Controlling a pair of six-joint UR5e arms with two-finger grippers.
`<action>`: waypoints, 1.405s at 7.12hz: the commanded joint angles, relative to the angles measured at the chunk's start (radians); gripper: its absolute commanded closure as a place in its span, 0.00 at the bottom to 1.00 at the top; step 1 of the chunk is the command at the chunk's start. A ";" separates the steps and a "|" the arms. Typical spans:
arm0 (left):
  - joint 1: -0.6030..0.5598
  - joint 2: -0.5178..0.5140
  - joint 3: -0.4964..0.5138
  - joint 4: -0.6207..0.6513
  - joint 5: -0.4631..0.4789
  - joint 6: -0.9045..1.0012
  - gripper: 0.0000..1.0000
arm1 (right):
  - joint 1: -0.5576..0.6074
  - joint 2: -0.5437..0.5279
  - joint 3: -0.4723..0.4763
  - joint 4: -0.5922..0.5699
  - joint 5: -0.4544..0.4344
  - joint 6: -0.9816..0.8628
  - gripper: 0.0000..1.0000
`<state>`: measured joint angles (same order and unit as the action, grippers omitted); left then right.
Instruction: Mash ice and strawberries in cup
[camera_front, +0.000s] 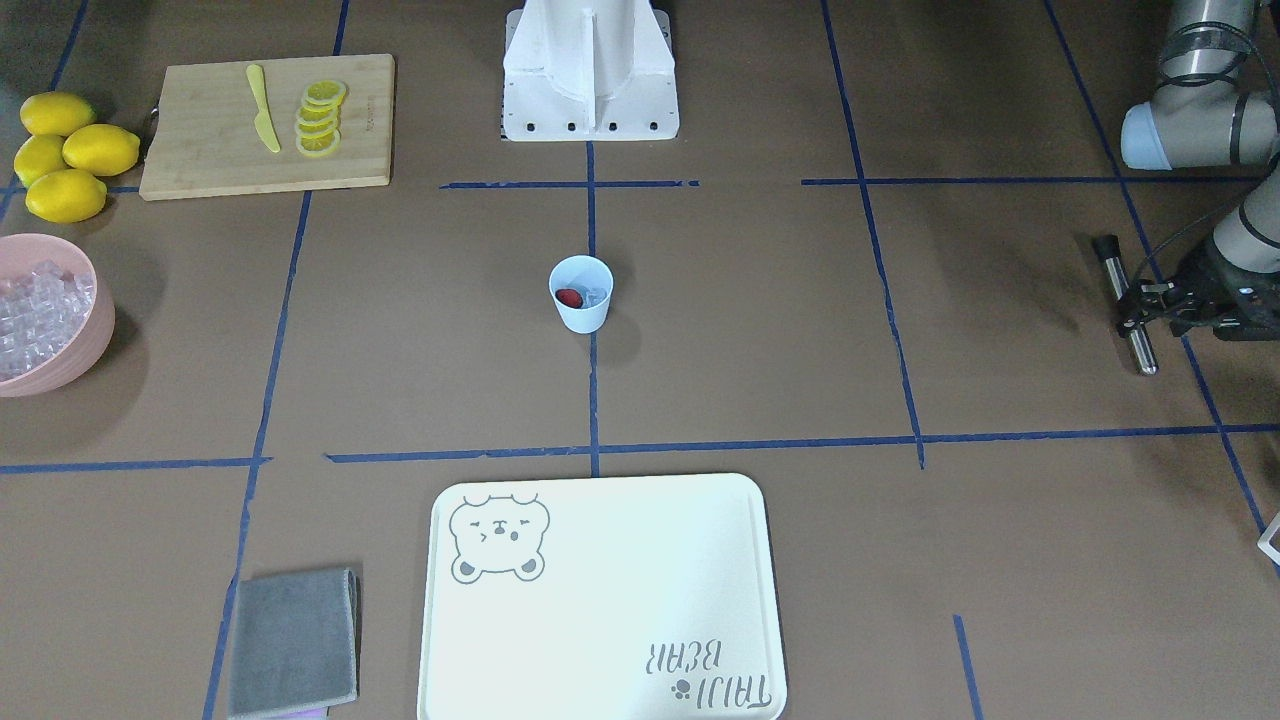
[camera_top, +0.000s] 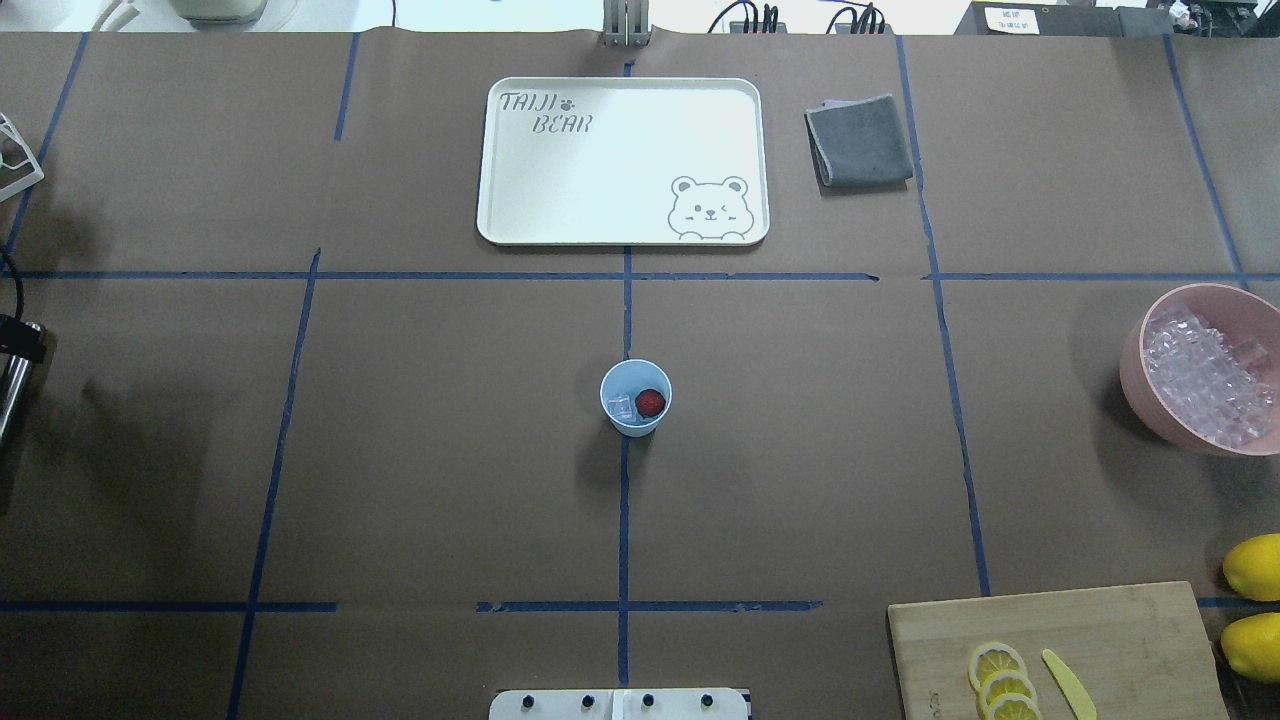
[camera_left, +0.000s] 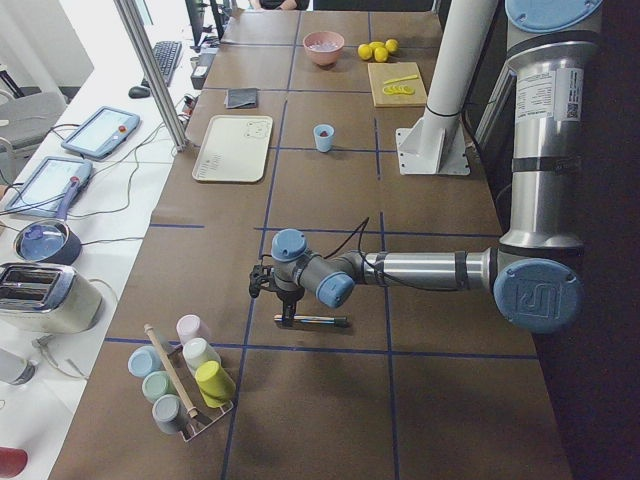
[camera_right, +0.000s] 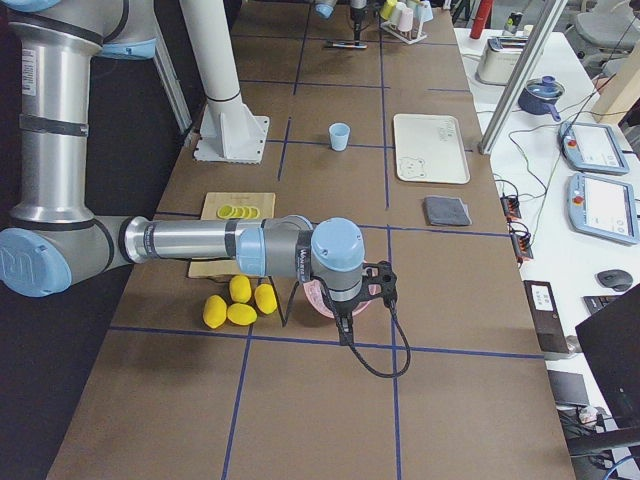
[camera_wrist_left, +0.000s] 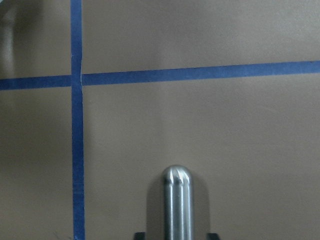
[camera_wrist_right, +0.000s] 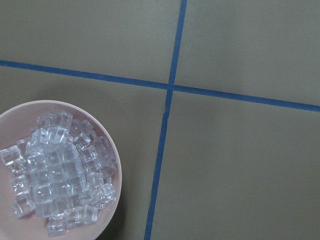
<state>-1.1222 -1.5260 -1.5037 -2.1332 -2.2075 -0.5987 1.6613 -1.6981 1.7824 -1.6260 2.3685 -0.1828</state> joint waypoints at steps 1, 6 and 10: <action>-0.065 -0.003 -0.076 0.146 -0.098 0.110 0.00 | 0.000 0.000 0.000 0.000 0.000 0.000 0.01; -0.525 -0.059 -0.179 0.742 -0.151 0.747 0.00 | 0.000 0.000 0.000 0.000 0.000 0.000 0.01; -0.539 -0.016 -0.178 0.736 -0.202 0.743 0.00 | 0.000 0.000 0.000 0.000 0.002 0.002 0.01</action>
<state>-1.6600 -1.5489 -1.6813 -1.3952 -2.4100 0.1388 1.6613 -1.6981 1.7825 -1.6260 2.3698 -0.1819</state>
